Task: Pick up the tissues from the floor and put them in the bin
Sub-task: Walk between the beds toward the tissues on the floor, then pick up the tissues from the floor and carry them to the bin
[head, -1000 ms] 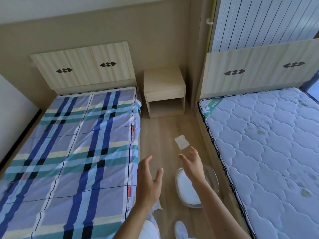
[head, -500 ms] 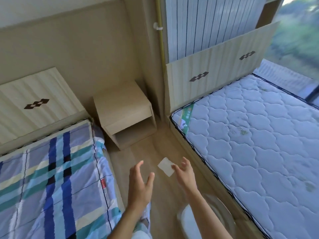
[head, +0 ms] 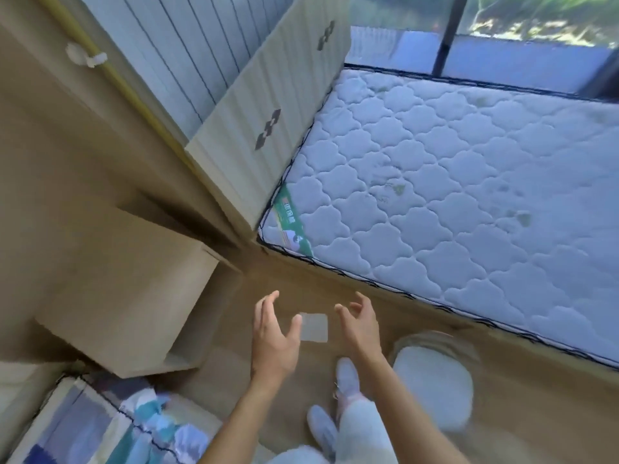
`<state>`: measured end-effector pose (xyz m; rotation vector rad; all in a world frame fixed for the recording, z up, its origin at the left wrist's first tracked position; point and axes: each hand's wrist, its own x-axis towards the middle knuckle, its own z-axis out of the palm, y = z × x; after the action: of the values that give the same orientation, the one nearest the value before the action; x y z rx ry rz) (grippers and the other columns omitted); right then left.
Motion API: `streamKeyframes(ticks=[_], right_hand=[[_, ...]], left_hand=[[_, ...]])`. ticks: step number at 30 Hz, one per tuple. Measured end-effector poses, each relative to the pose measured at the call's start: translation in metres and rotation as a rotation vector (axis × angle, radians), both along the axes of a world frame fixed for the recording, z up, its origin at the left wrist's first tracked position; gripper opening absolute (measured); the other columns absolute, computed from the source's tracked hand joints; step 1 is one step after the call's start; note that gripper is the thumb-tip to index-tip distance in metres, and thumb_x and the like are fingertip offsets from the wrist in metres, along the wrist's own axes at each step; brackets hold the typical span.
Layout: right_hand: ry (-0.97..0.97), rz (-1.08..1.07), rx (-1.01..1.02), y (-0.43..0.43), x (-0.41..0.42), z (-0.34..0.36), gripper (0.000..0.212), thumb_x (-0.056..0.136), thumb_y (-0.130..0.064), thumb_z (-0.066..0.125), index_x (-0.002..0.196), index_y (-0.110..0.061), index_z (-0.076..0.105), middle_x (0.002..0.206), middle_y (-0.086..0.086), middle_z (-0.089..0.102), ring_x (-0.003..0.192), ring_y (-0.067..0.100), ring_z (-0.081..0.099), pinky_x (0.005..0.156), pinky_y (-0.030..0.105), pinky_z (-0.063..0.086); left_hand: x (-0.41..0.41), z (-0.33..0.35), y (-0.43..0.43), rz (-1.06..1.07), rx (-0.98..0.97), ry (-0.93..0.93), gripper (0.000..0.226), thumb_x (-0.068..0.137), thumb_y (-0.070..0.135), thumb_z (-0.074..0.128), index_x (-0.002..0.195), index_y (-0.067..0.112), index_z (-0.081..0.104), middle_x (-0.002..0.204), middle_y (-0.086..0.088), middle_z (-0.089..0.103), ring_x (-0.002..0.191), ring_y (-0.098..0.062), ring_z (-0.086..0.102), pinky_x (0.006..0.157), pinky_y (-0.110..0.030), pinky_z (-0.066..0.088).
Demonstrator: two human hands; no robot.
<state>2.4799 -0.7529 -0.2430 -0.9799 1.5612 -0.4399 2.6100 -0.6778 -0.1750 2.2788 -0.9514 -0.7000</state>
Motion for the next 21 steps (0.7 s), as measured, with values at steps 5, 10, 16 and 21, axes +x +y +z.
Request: streamKeyframes(ticks=[5,10,16,21], right_hand=[[0.021,-0.102,0.088,-0.033,0.018,-0.034,0.063,0.091,-0.030,0.065,0.147,-0.014,0.040,0.134,0.012,0.058,0.116,0.023,0.059,0.098,0.033,0.045],[0.040,-0.247,0.167,-0.047,0.031,-0.051,0.064,0.090,-0.031,0.064,0.147,-0.015,0.040,0.136,0.012,0.057,0.119,0.024,0.059,0.102,0.038,0.046],[0.176,-0.441,0.230,-0.041,0.043,-0.093,0.067,0.088,-0.031,0.064,0.148,-0.014,0.038,0.145,0.012,0.050,0.129,0.028,0.054,0.105,0.040,0.044],[0.232,-0.564,0.257,-0.015,0.069,-0.127,0.069,0.087,-0.031,0.065,0.148,-0.014,0.038,0.146,0.014,0.048,0.128,0.030,0.053,0.104,0.039,0.043]], left_hand=[[0.018,-0.030,-0.056,-0.187,0.073,-0.015,0.056,0.089,0.026,0.062,0.141,0.017,0.043,0.143,-0.001,0.043,0.130,-0.018,0.044,0.110,-0.034,0.036],[0.044,-0.046,-0.089,-0.431,0.157,-0.020,0.055,0.089,0.026,0.061,0.140,0.016,0.043,0.141,0.000,0.043,0.131,-0.018,0.043,0.110,-0.037,0.037],[0.077,-0.097,-0.123,-0.867,0.217,-0.021,0.054,0.090,0.025,0.061,0.139,0.014,0.042,0.139,-0.004,0.043,0.131,-0.018,0.041,0.112,-0.031,0.032],[0.102,-0.145,-0.134,-1.246,0.285,-0.053,0.056,0.088,0.026,0.062,0.138,0.011,0.043,0.137,-0.008,0.045,0.127,-0.024,0.044,0.107,-0.033,0.035]])
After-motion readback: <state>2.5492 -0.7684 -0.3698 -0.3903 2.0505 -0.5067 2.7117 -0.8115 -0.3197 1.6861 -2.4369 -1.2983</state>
